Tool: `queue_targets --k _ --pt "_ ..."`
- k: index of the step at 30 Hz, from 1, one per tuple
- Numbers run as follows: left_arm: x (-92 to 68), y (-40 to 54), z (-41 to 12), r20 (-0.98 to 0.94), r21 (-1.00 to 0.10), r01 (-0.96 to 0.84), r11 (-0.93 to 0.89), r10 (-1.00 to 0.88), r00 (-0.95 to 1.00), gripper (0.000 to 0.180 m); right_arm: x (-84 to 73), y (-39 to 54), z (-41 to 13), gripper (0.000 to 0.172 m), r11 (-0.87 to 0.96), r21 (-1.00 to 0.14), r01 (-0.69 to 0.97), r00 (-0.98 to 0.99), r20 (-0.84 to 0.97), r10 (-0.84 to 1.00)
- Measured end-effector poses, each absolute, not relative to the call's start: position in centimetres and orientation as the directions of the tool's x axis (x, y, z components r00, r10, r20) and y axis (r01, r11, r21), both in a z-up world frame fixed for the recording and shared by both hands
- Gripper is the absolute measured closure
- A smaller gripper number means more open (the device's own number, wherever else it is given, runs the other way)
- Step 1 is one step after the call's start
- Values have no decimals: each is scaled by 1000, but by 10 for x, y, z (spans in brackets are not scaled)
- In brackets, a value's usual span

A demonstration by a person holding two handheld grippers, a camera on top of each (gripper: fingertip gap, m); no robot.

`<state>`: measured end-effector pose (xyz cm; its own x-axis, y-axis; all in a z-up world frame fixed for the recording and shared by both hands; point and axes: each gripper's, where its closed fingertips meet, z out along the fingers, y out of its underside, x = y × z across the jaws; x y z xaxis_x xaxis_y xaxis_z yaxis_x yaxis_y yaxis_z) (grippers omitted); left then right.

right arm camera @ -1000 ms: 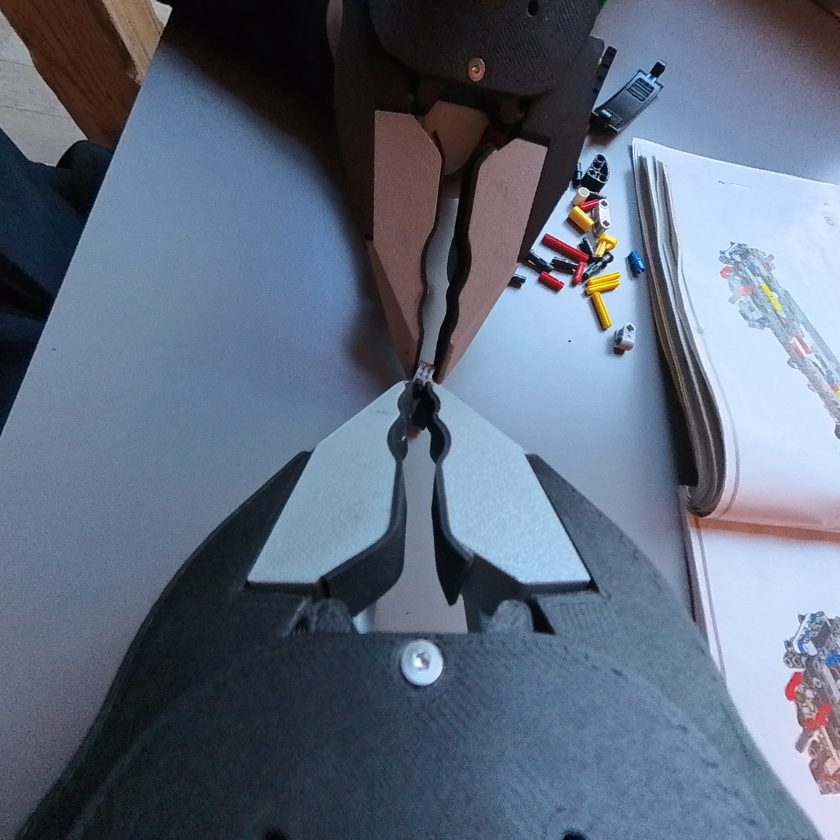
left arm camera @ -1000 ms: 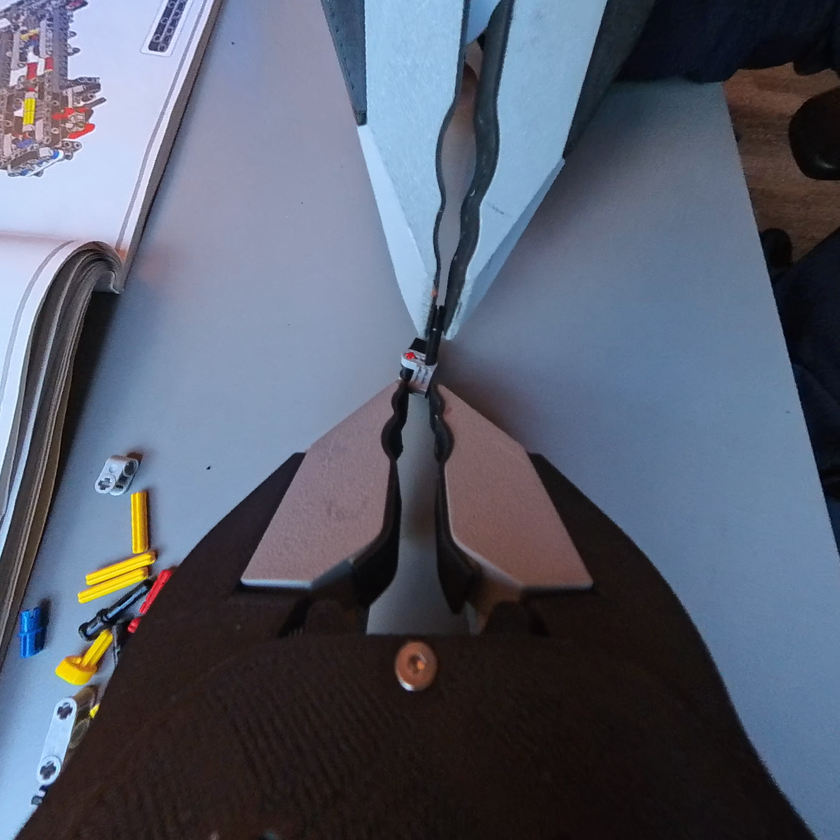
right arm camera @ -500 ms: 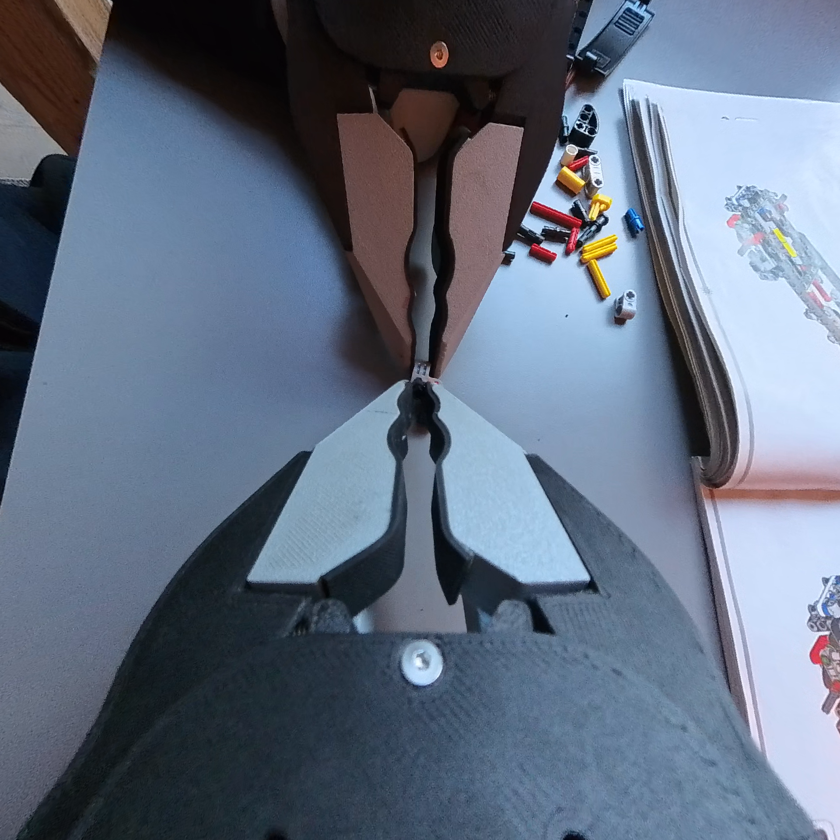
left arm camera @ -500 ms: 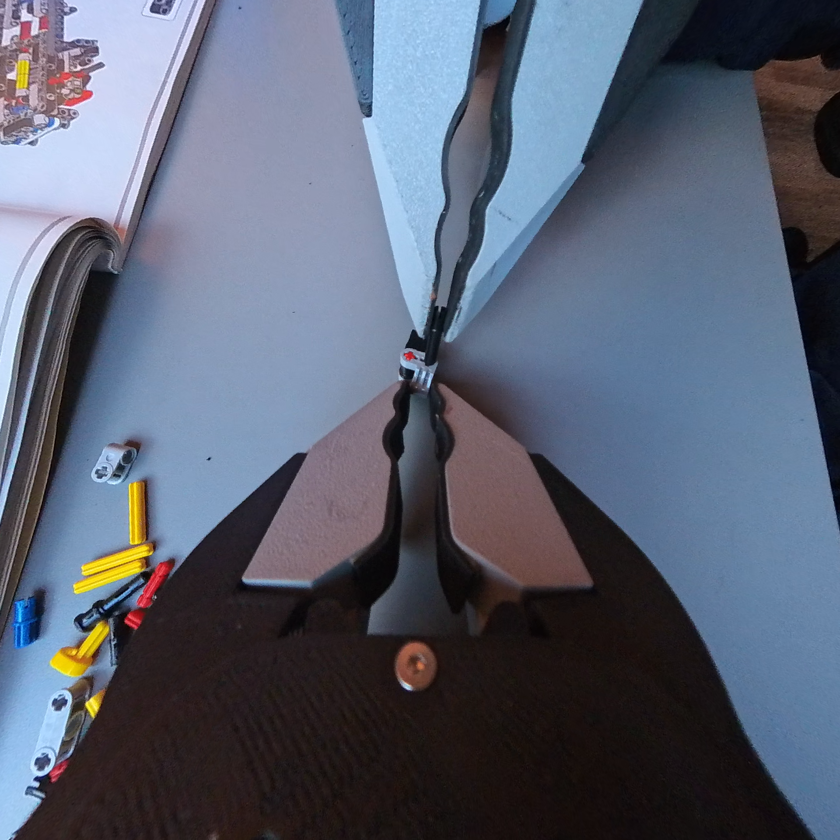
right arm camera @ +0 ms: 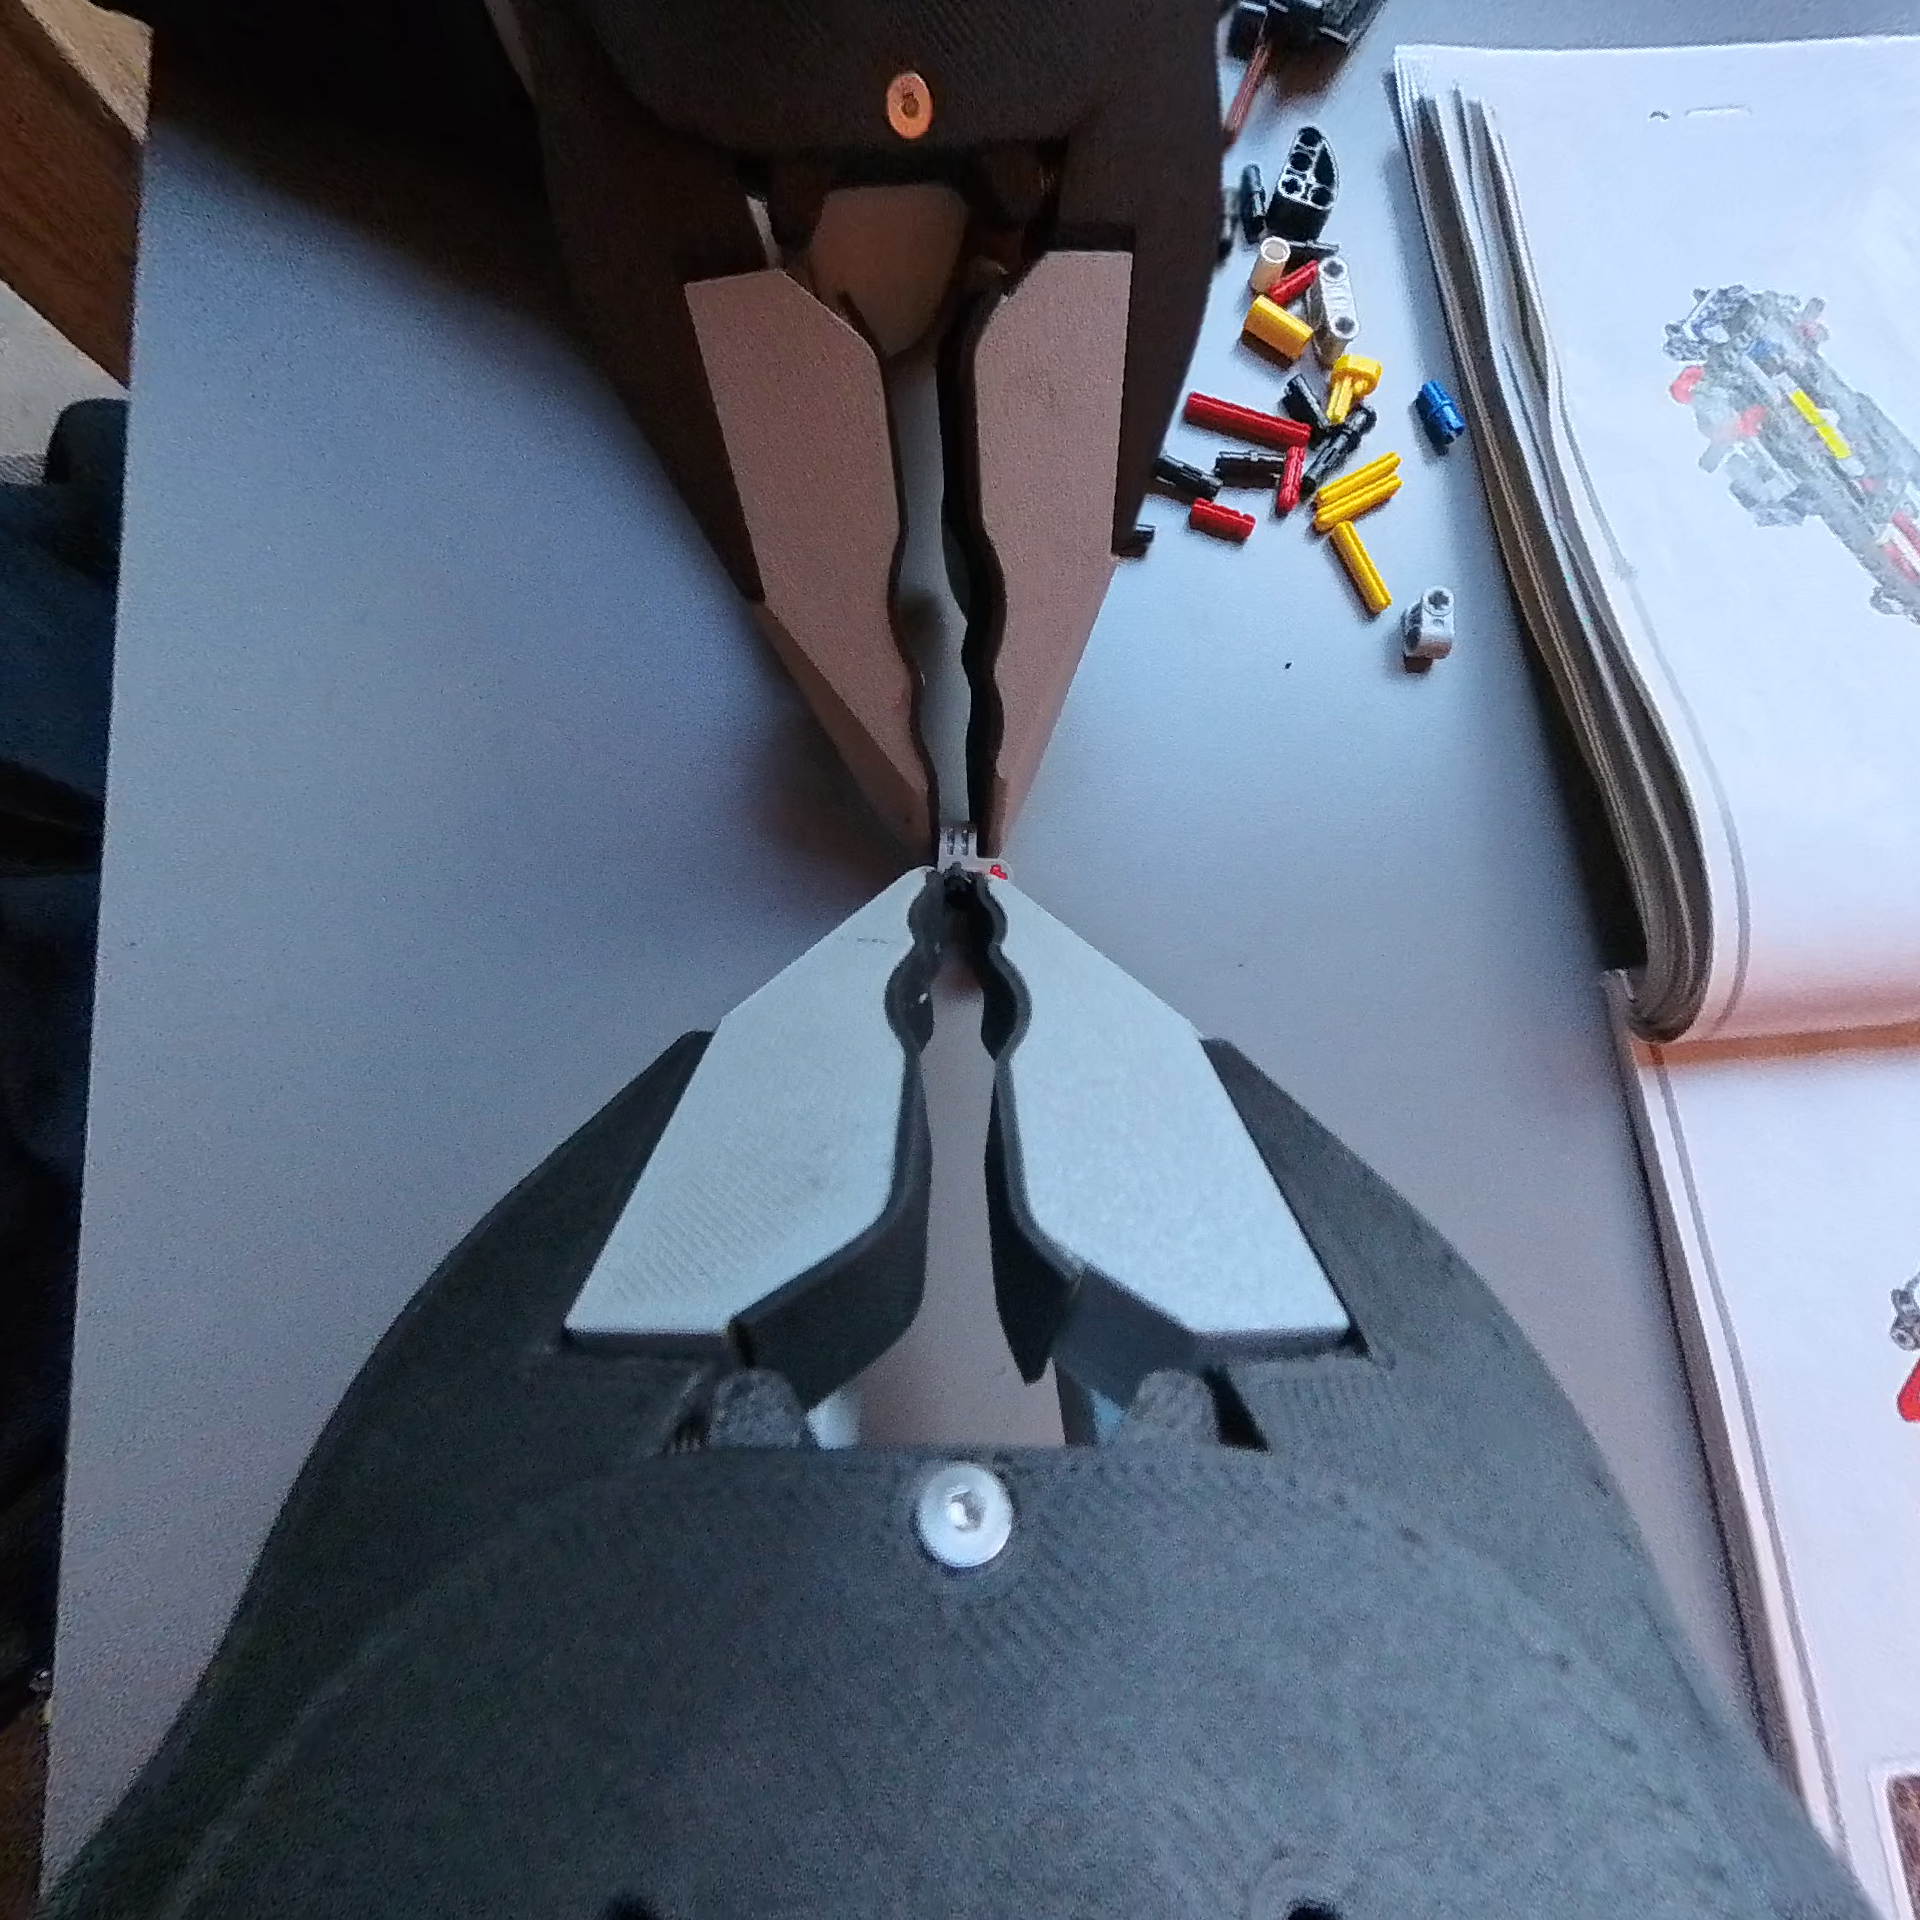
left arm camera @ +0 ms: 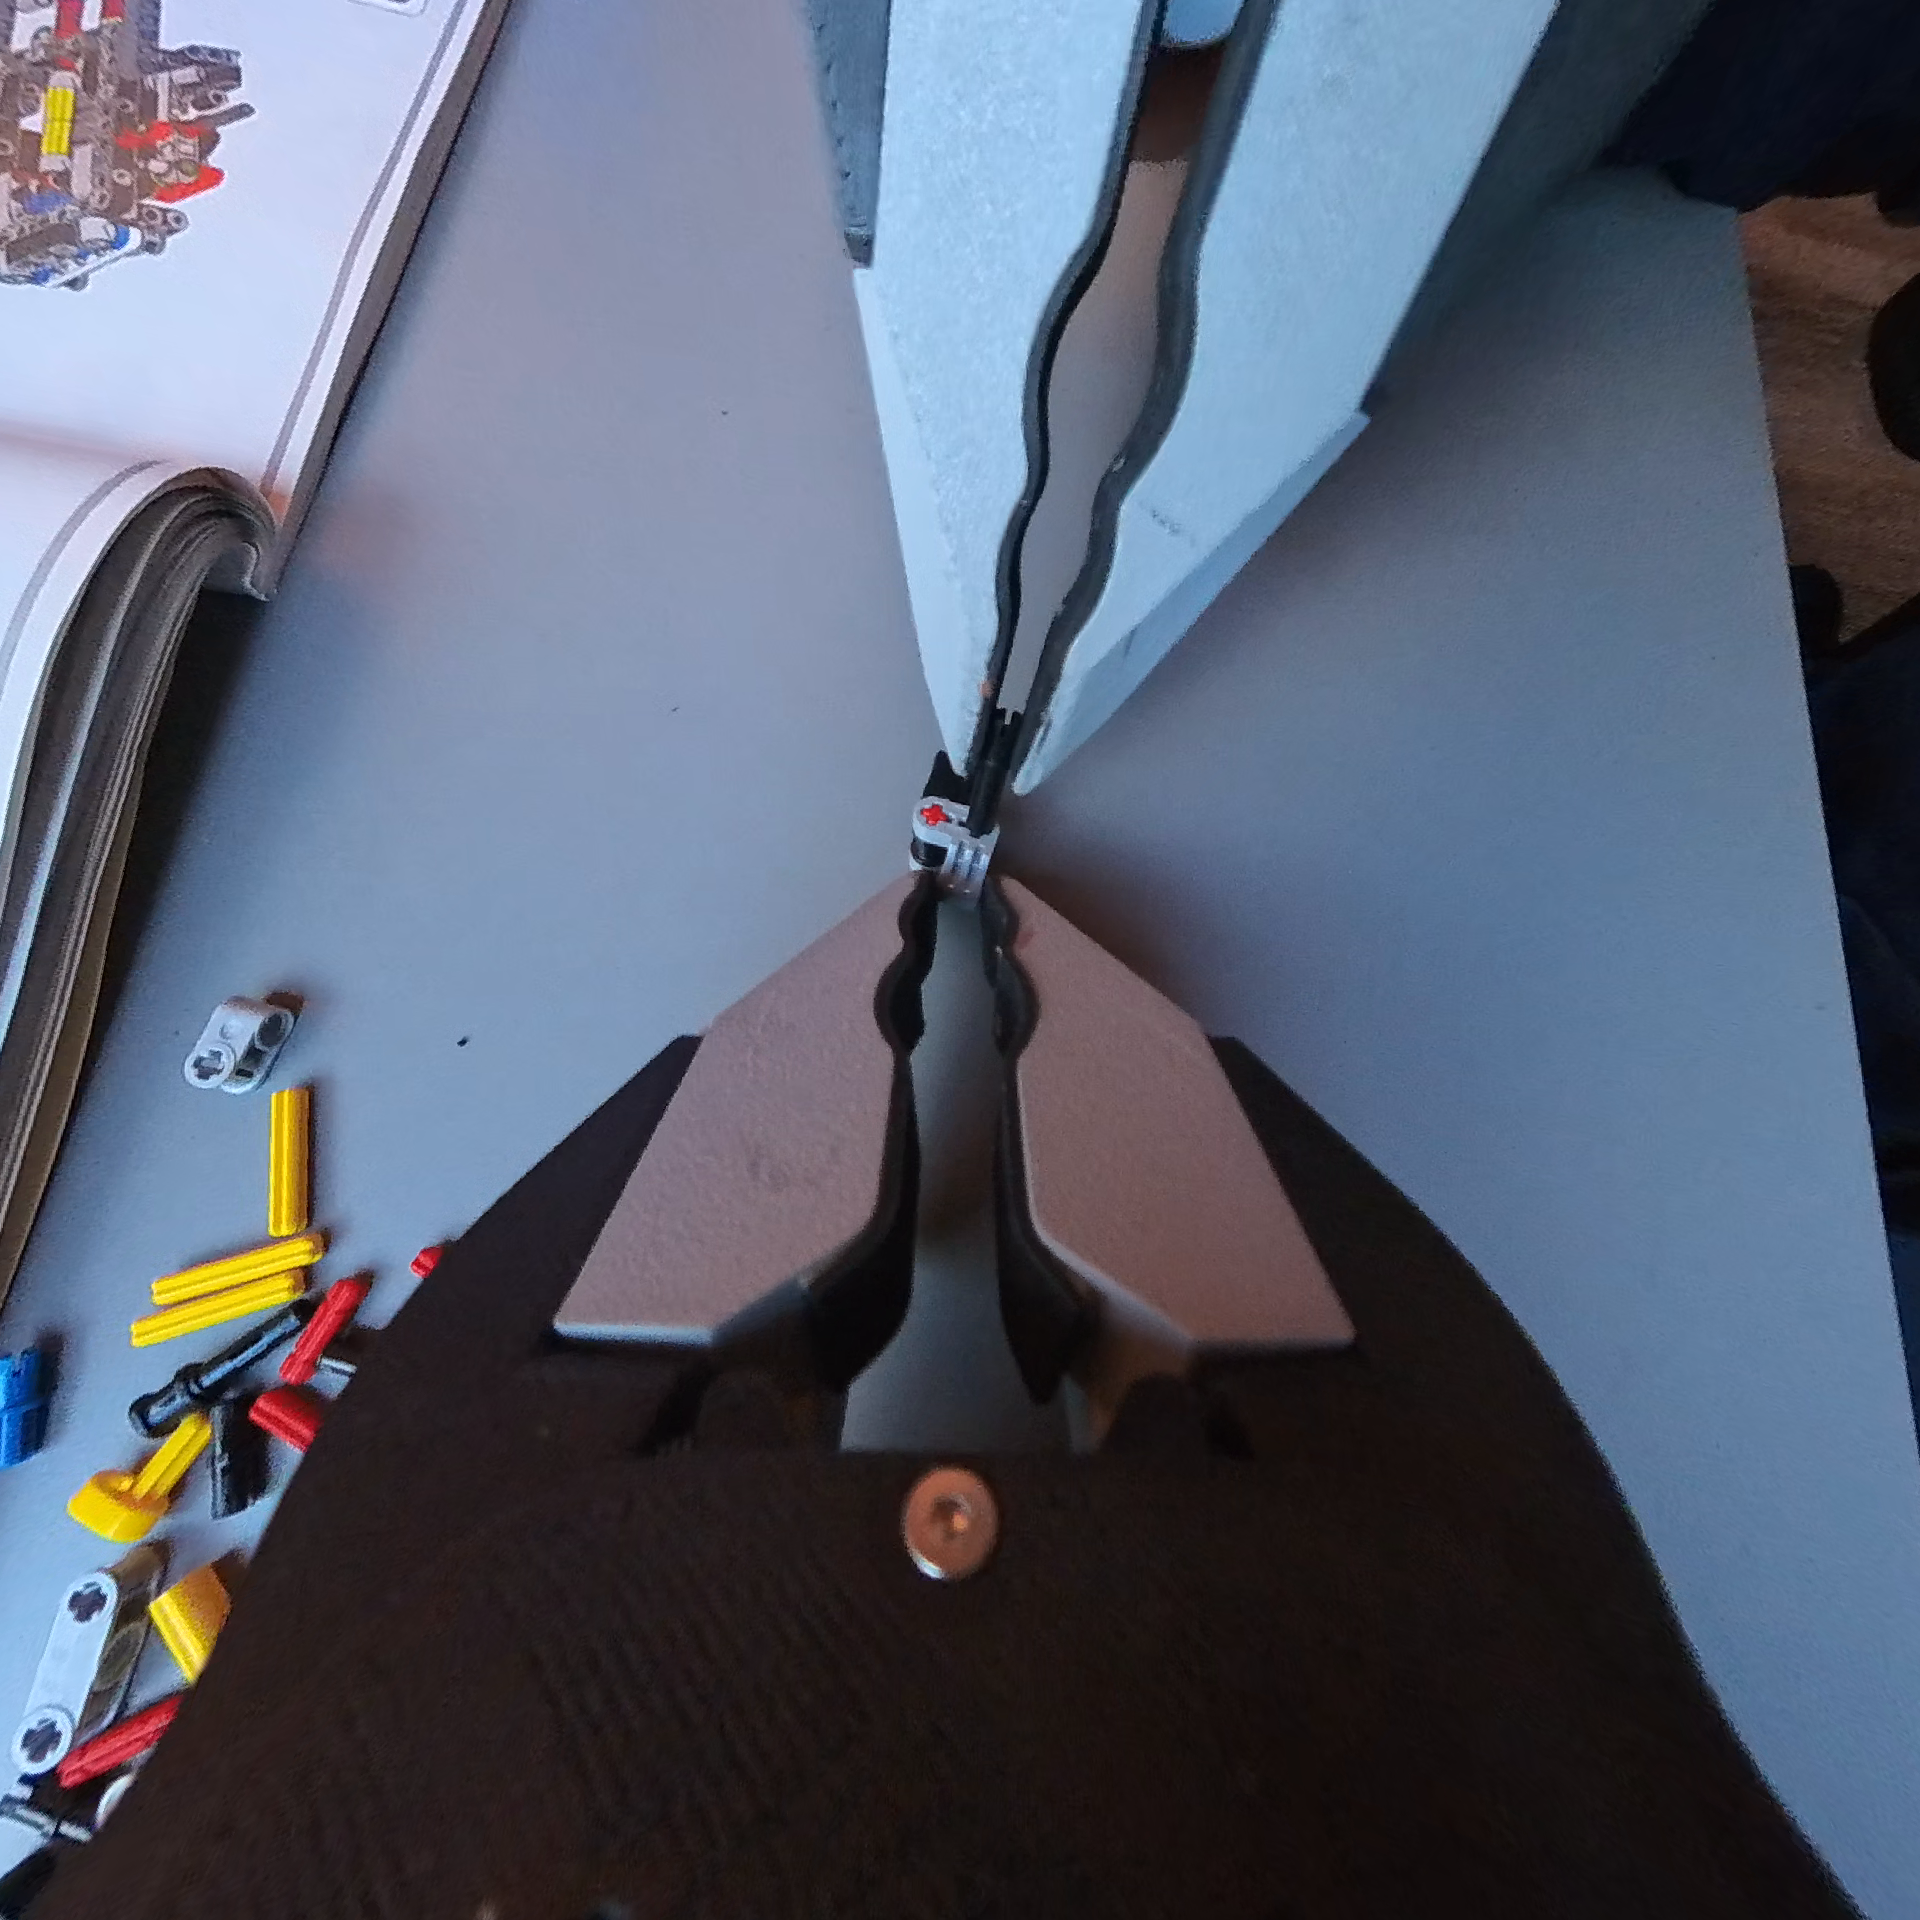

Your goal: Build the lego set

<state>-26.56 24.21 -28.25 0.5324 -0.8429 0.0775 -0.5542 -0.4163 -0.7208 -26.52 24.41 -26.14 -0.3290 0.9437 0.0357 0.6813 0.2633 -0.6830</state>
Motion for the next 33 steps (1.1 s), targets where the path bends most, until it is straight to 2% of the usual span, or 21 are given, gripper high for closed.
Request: queue_targets --k 5,12,19,33 --pt "-265 244 -283 96 -718 -544 -433 -837 539 174 -266 245 -261 171 281 -620 733 -309 65 949" --pt "-267 246 -283 84 -718 -540 -438 -825 558 174 -269 247 -262 170 368 -458 809 -362 103 926" --pt "-268 247 -283 84 -718 -537 -443 -820 566 175 -270 248 -263 170 335 -493 803 -354 58 934" --pt "-268 247 -283 91 -717 -534 -448 -820 565 174 -270 248 -266 170 406 -451 795 -448 14 894"
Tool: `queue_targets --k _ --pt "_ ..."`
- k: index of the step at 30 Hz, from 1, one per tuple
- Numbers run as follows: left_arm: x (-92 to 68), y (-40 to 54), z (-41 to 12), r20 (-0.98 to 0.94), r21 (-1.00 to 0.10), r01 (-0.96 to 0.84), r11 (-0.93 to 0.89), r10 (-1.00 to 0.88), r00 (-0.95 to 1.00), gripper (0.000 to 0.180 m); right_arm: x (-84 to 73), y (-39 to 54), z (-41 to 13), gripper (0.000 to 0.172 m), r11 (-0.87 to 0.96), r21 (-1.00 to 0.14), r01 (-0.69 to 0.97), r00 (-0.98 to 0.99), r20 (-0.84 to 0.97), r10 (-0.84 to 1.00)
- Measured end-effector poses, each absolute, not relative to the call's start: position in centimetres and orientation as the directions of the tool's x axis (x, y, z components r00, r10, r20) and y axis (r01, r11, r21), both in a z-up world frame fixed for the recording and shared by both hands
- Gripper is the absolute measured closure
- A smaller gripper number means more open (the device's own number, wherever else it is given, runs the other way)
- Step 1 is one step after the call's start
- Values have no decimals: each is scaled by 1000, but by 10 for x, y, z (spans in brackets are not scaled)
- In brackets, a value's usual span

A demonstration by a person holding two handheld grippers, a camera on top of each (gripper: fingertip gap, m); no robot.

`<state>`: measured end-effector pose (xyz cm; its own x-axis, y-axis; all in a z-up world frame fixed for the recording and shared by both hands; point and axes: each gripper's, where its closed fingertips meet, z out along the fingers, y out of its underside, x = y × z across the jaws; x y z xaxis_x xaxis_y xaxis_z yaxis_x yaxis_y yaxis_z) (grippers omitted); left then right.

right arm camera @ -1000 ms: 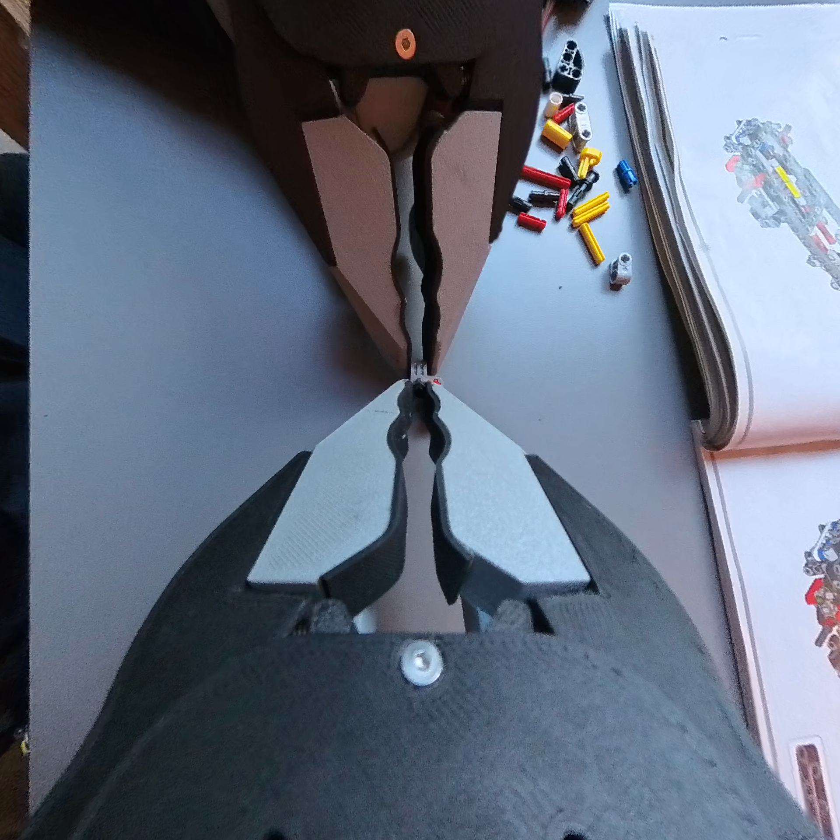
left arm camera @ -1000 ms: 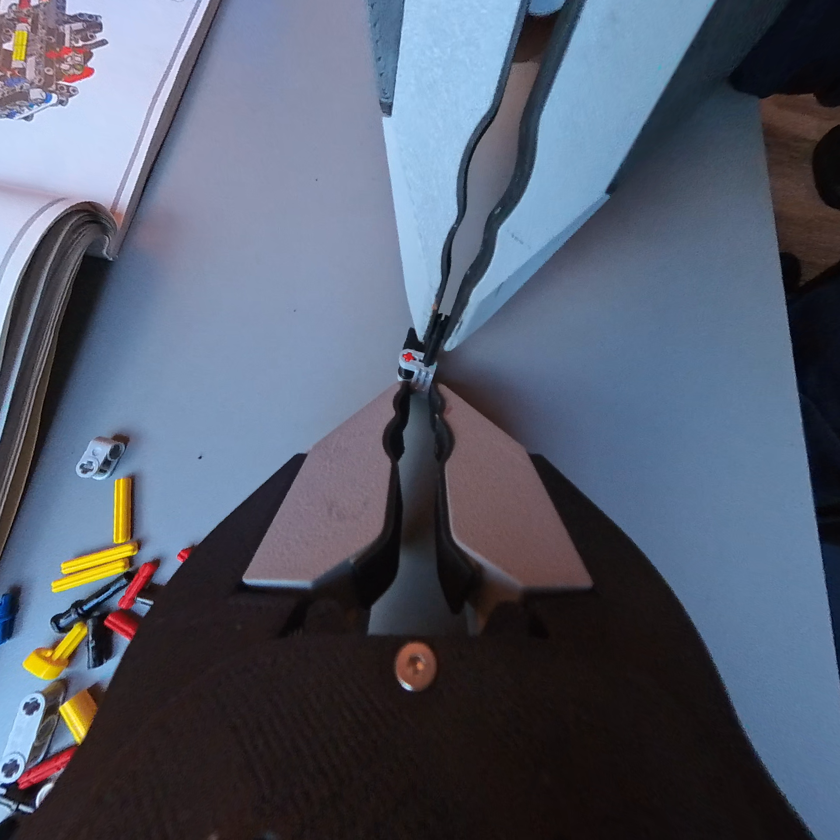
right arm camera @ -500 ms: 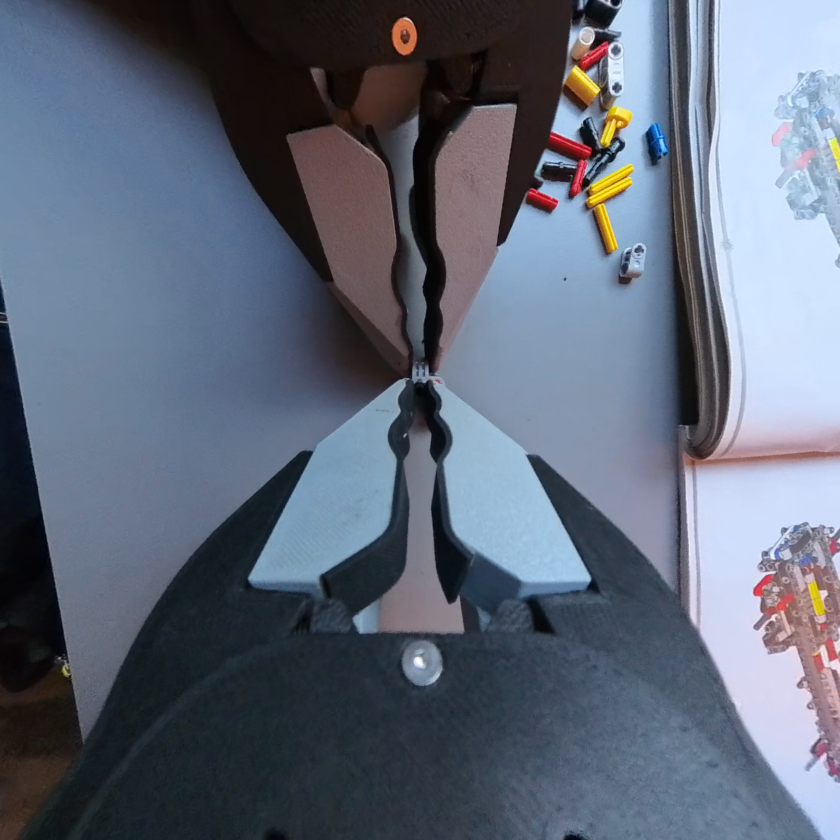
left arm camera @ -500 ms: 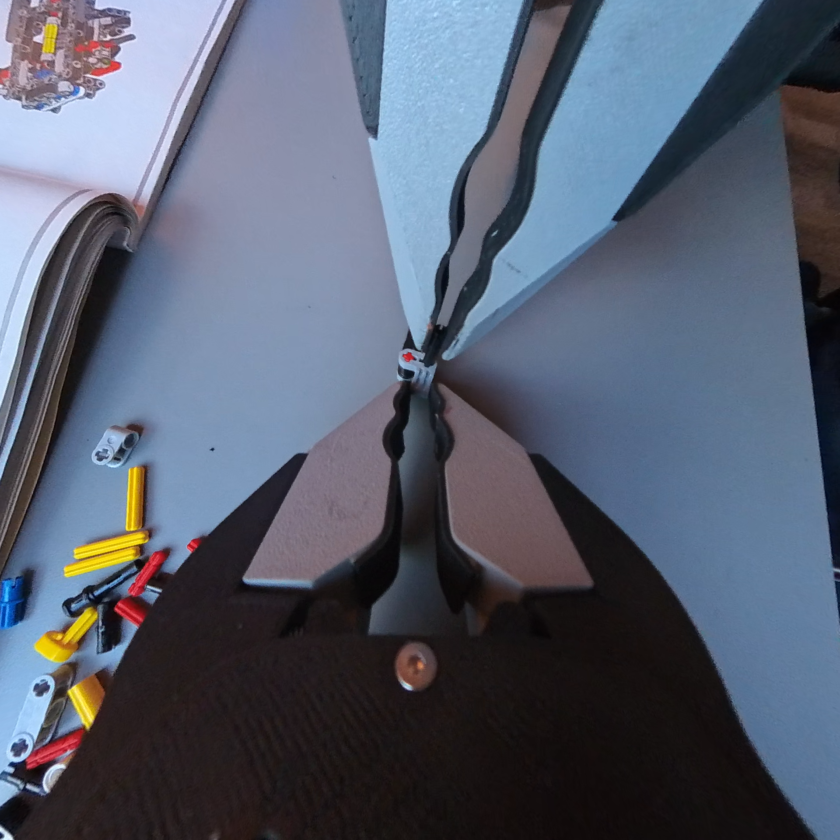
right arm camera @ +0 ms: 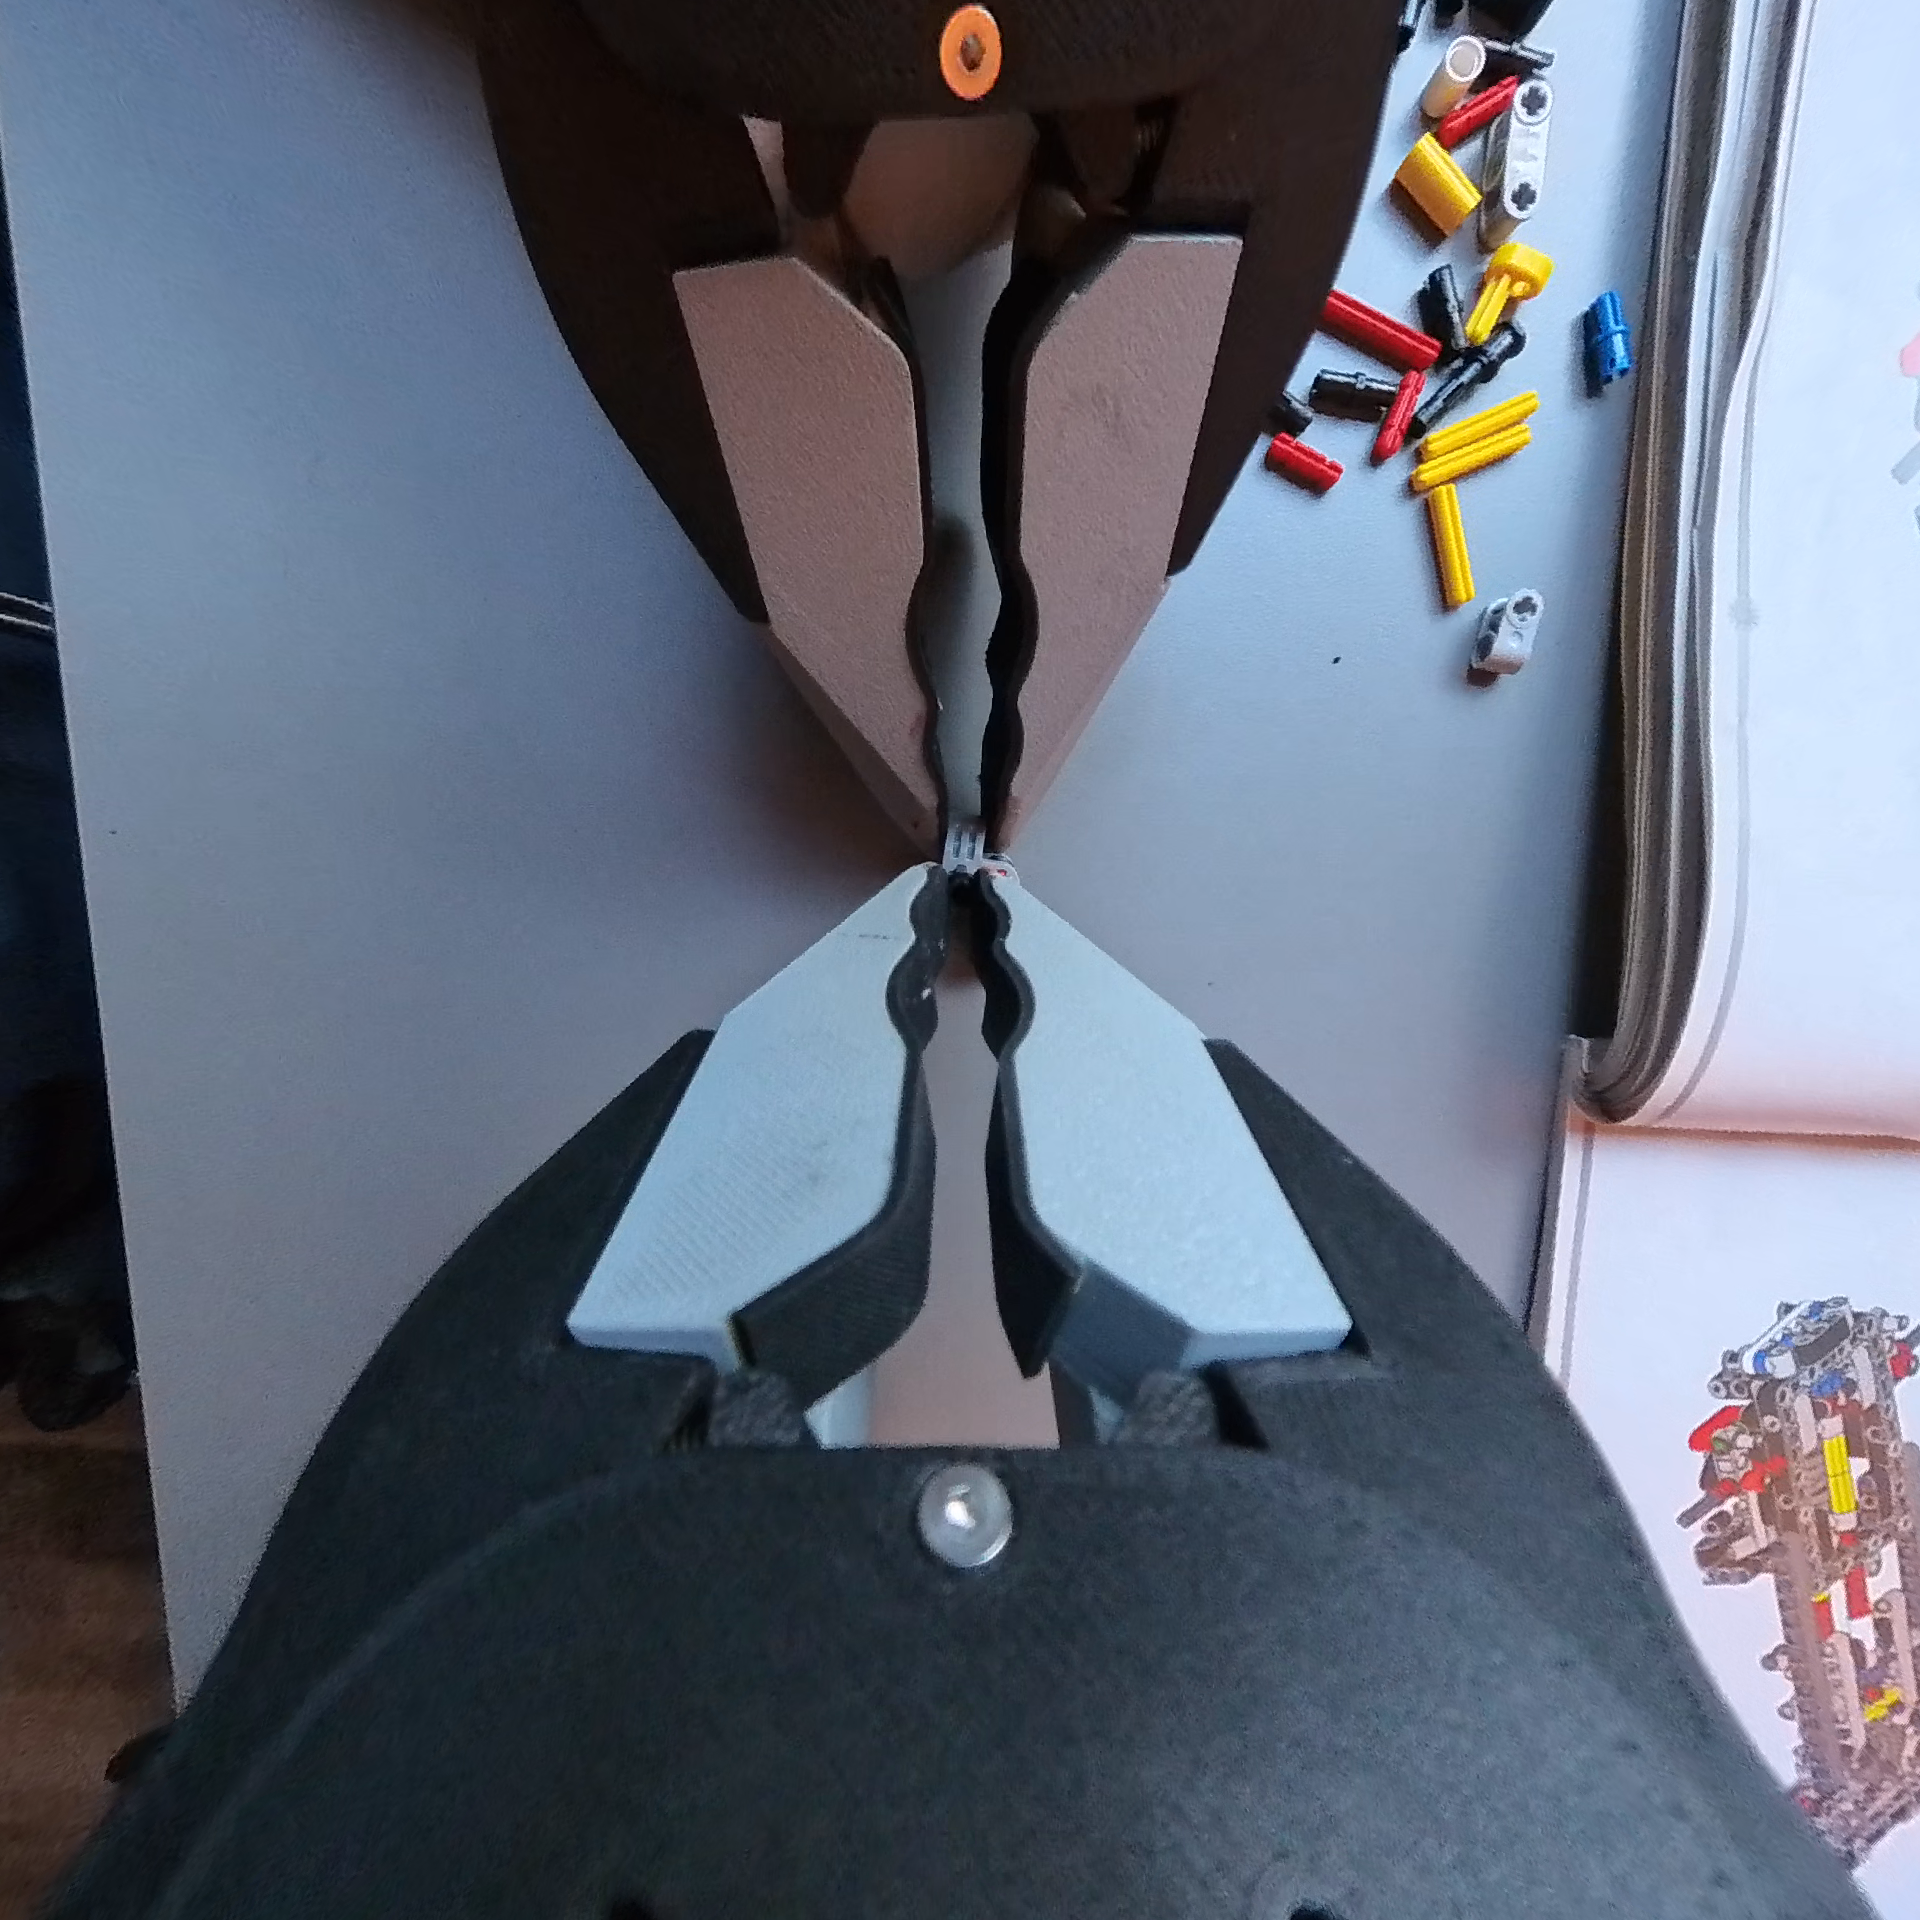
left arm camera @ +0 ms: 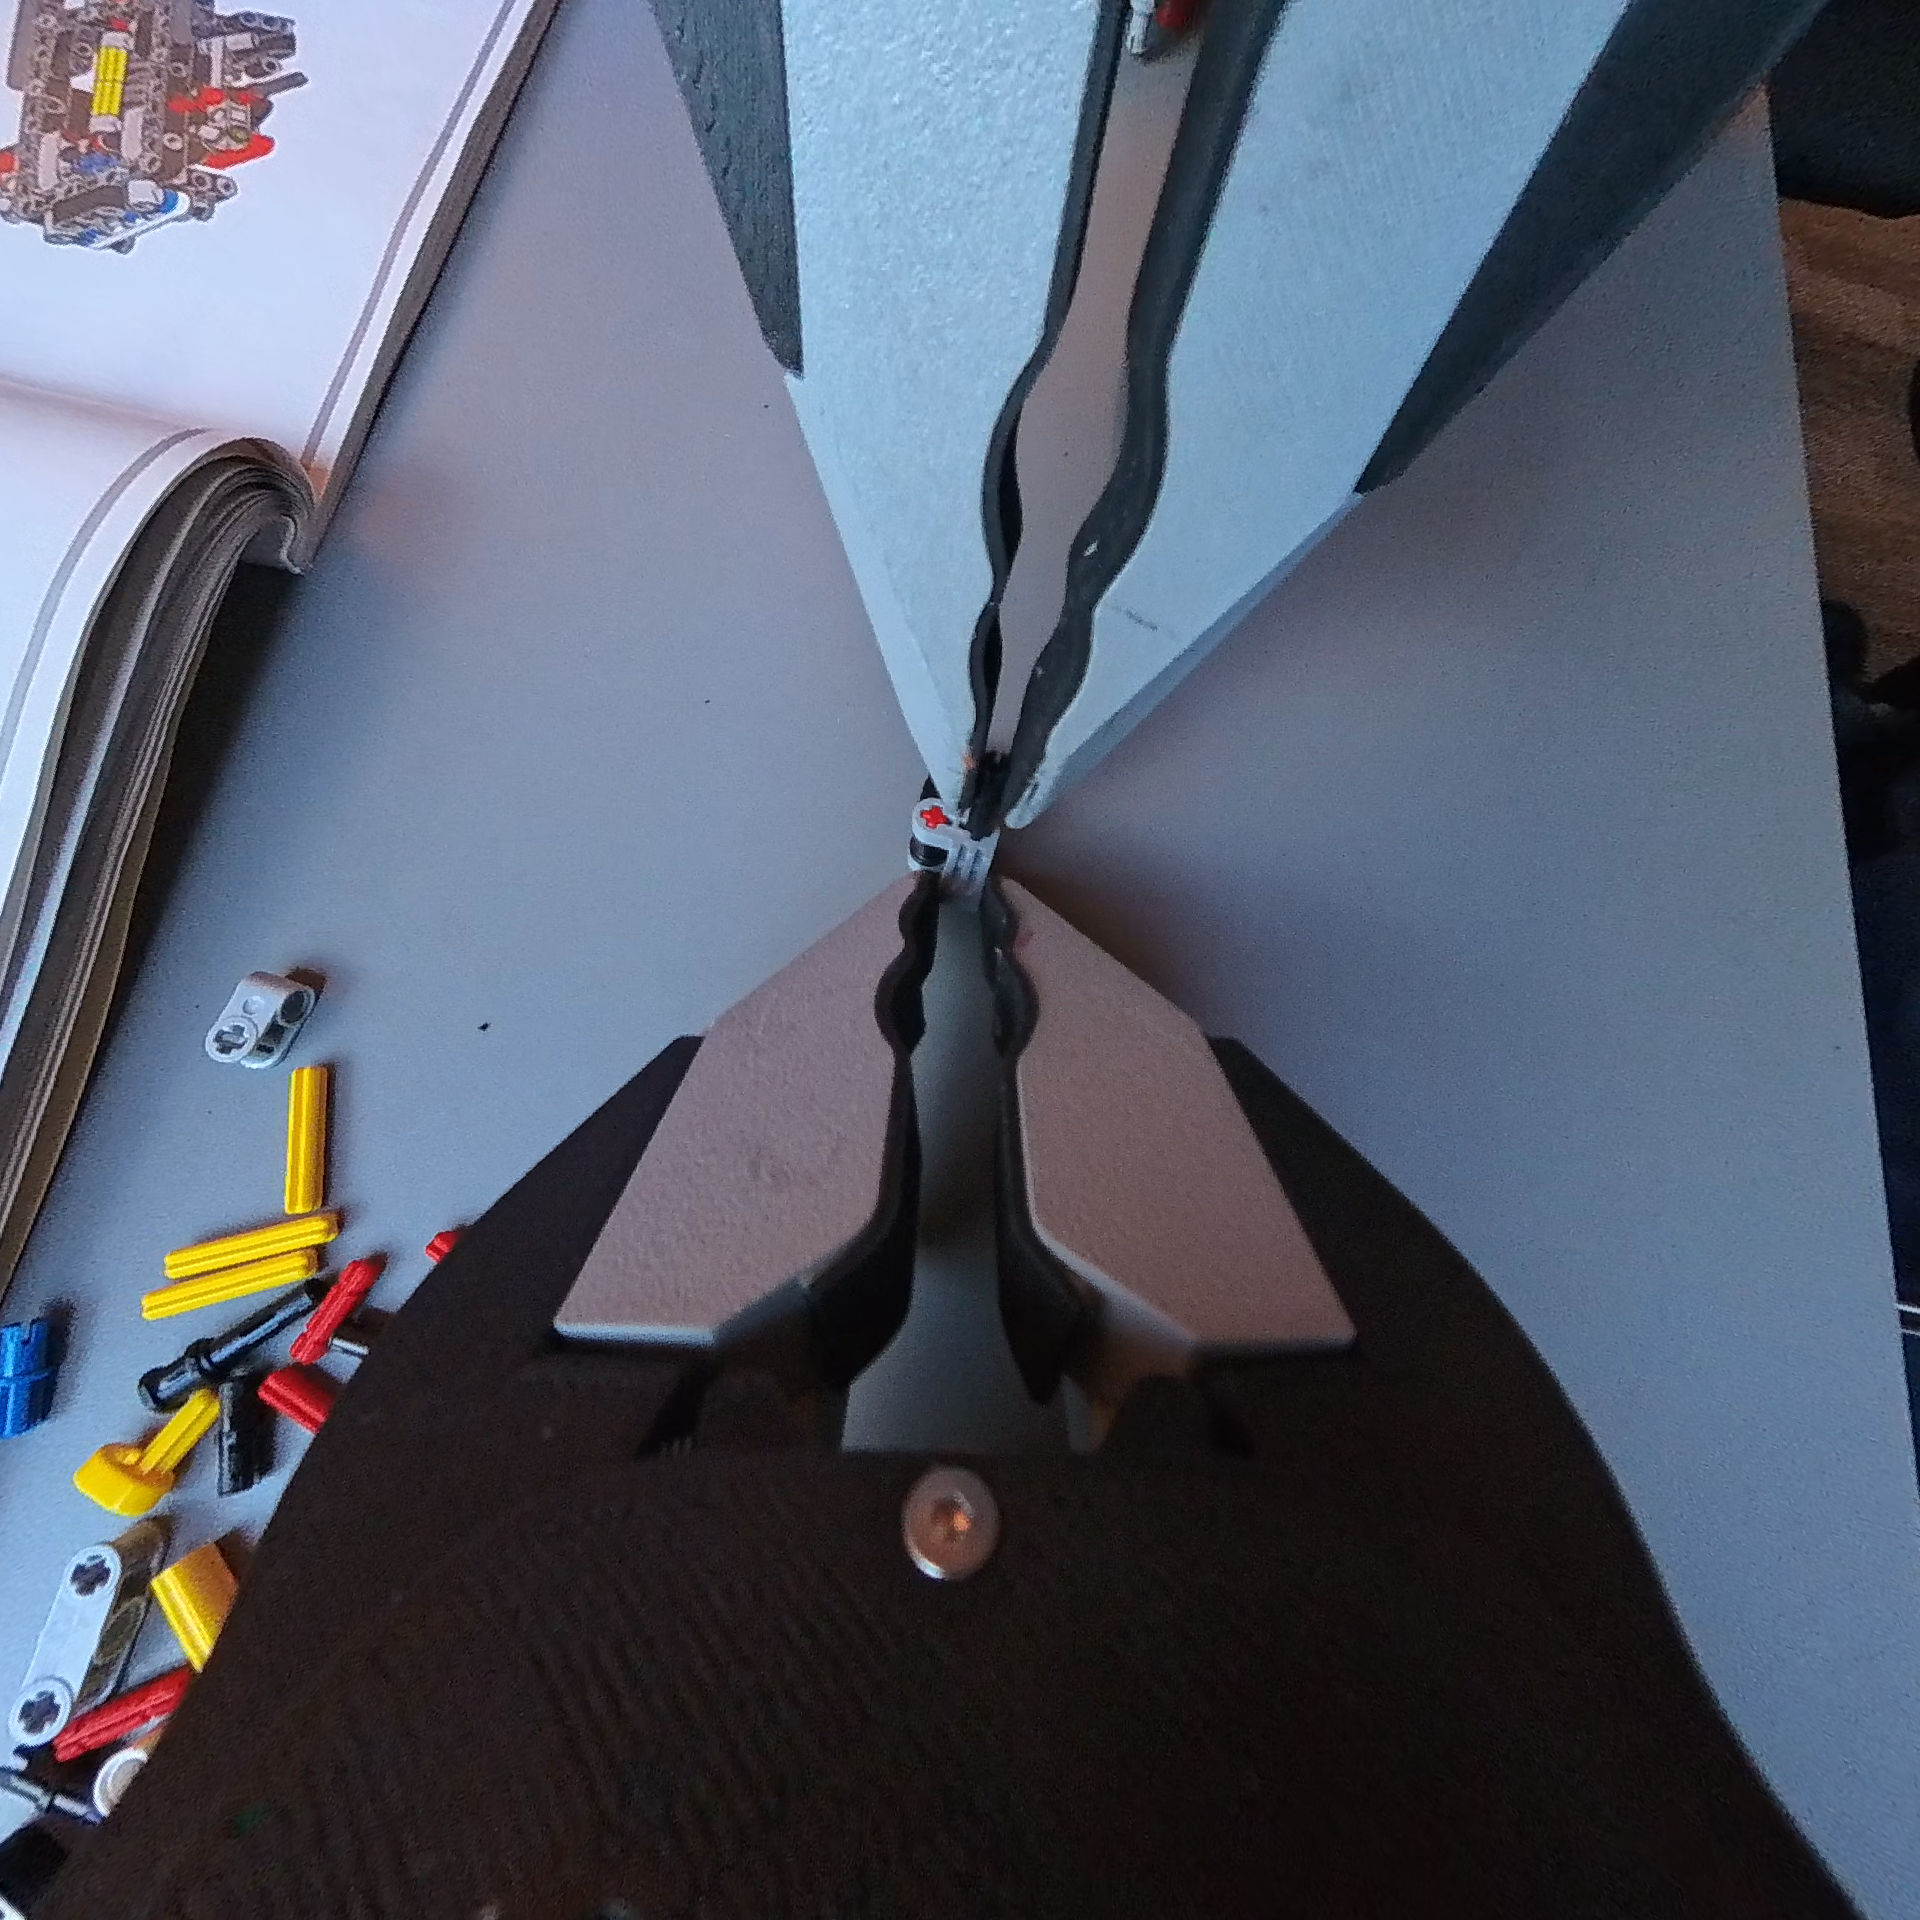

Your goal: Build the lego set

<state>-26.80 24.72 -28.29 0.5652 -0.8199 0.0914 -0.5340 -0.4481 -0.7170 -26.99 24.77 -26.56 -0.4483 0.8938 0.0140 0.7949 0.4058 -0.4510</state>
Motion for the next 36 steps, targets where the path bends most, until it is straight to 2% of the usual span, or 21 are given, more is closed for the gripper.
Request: queue_targets --k 13,17,22,26,30,33,36 --pt "-269 249 -282 127 -718 -510 -475 -809 574 175 -273 250 -271 171 396 -447 802 -439 9 898" --pt "-266 248 -272 198 -755 -441 -486 -809 553 174 -273 248 -259 170 360 -527 770 -436 -22 900" --pt "-268 248 -279 197 -725 -463 -509 -798 569 174 -275 250 -266 170 225 -571 789 -366 -144 919" --pt "-266 248 -258 440 -738 -259 -624 -735 516 174 -280 253 -246 168 75 -695 715 -308 -217 926" --pt "-268 249 -246 591 -699 -130 -703 -671 448 174 -280 256 -234 167 115 -770 628 -305 -107 946" --pt "-268 249 -251 567 -699 -158 -698 -675 473 174 -284 259 -242 158 125 -762 635 -278 -75 958" --pt "-267 248 -254 526 -709 -193 -678 -691 495 174 -287 257 -240 160 67 -782 620 -282 -142 949"
